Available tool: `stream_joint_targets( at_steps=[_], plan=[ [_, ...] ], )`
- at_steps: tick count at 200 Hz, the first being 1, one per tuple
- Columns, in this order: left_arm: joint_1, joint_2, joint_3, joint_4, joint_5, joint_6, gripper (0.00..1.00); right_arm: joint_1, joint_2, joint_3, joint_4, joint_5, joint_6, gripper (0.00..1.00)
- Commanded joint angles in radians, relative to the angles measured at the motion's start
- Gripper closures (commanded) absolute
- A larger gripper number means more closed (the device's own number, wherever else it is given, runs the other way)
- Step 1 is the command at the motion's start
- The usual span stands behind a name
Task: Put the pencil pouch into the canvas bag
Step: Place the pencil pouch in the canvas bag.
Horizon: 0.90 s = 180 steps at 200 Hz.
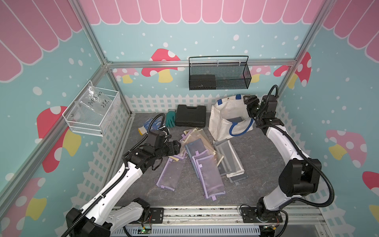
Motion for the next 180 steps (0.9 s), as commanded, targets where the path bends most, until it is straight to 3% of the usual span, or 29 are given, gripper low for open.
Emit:
stream_joint_targets(
  at_steps=[1,32,71,94,120,180],
  plan=[
    [0.02,0.02,-0.049,-0.029,0.087,-0.038,0.18,0.013,-0.071,0.018,-0.133,-0.034,-0.196,0.26],
    [0.127,0.042,-0.165,0.02,0.237,-0.128,0.17,0.091,-0.152,-0.002,-0.302,-0.046,-0.449,0.25],
    [0.233,0.06,-0.295,0.096,0.356,-0.213,0.18,0.325,-0.209,-0.033,-0.496,0.082,-0.671,0.21],
    [0.232,0.067,-0.307,-0.003,0.263,-0.169,0.19,0.457,-0.216,-0.071,-0.549,0.113,-0.717,0.2],
    [0.23,0.044,-0.343,-0.063,0.125,-0.191,0.22,0.571,-0.215,-0.146,-0.524,0.056,-0.748,0.2],
    [0.229,0.024,-0.426,-0.092,-0.04,-0.309,0.22,0.683,-0.115,-0.199,-0.448,-0.172,-0.792,0.19]
  ],
)
